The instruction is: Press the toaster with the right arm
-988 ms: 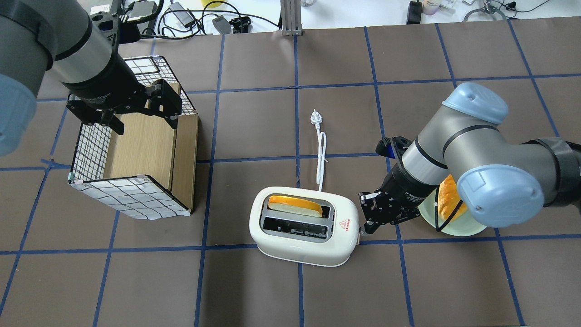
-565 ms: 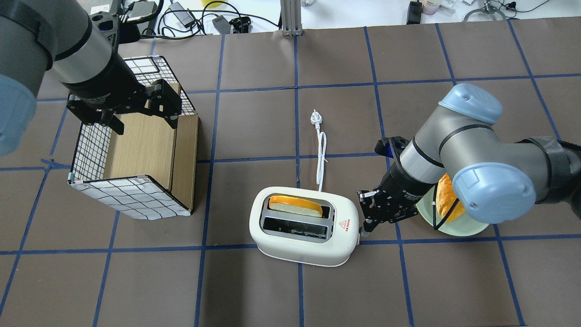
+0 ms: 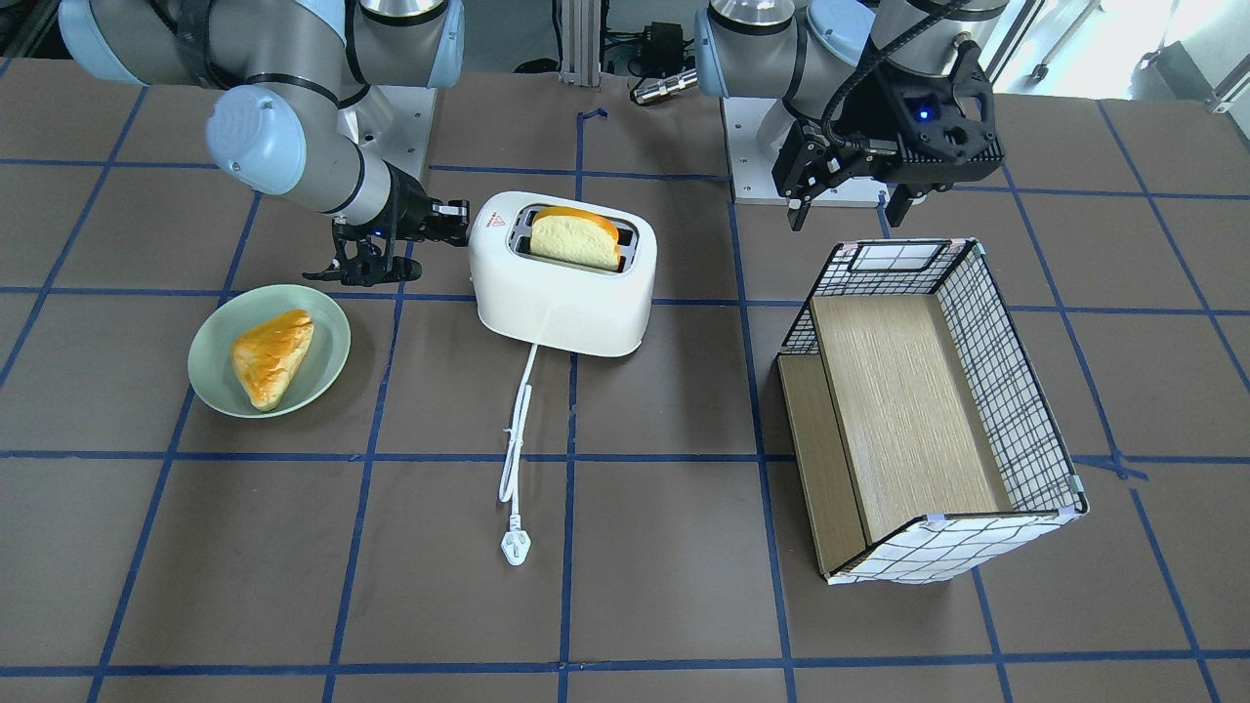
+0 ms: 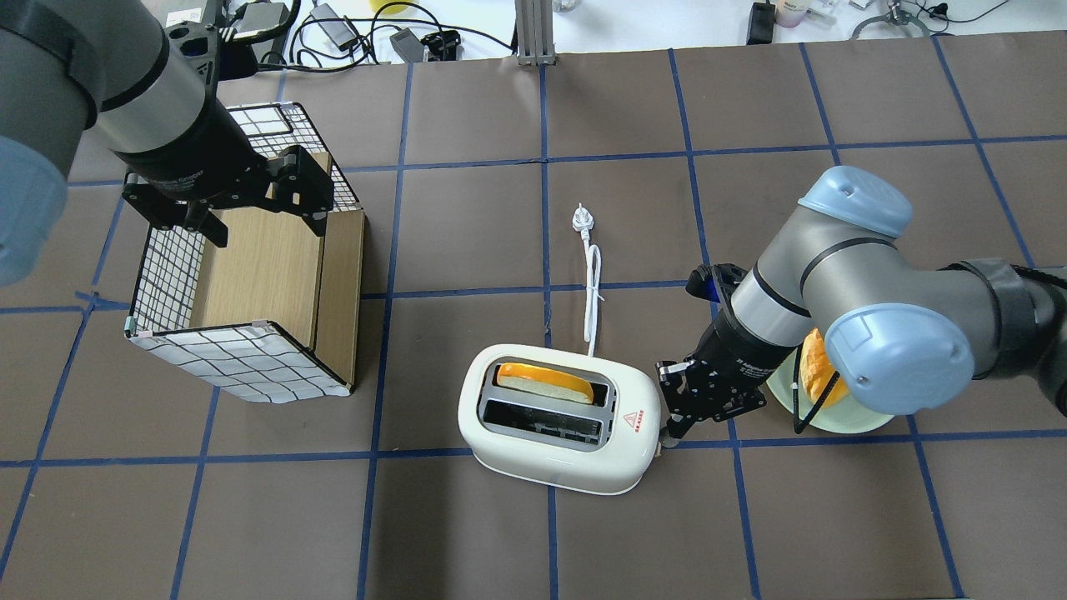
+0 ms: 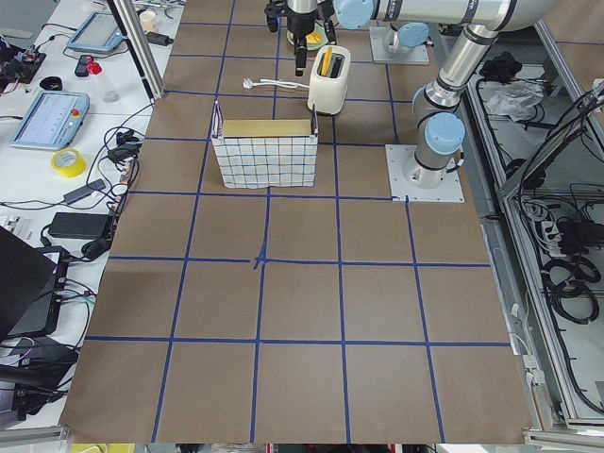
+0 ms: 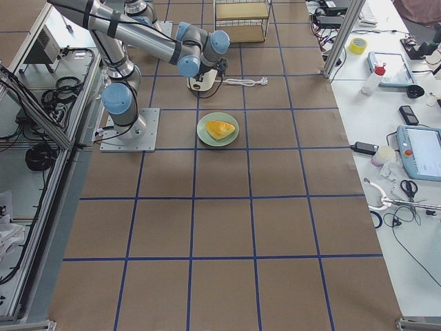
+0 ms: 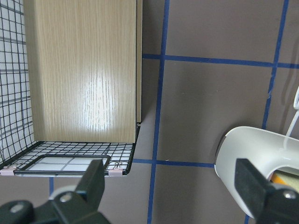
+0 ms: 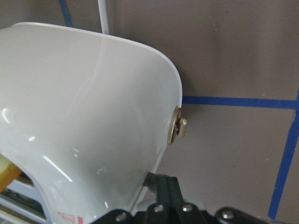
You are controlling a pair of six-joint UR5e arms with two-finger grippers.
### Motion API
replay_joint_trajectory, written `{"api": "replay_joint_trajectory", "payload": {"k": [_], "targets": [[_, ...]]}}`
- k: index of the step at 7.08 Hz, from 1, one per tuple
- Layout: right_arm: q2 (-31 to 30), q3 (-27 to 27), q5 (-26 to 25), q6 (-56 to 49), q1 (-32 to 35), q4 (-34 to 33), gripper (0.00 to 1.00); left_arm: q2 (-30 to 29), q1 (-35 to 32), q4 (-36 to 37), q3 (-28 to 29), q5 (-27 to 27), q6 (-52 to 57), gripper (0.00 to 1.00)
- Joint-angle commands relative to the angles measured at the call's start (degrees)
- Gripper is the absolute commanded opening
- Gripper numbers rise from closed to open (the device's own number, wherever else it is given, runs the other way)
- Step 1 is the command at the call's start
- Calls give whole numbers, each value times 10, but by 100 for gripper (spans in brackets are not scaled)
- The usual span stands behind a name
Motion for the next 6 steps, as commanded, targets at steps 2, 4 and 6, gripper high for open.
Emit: {"api": "replay_joint_trajectory", "payload": {"k": [2, 4, 6], "targets": [[11, 9, 5, -7, 0, -7, 0, 0, 0, 0, 0, 0, 0, 100], [33, 9, 5, -8, 0, -23, 0, 0, 0, 0, 0, 0, 0, 100], [43, 9, 5, -8, 0, -29, 0, 0, 0, 0, 0, 0, 0, 100]]}}
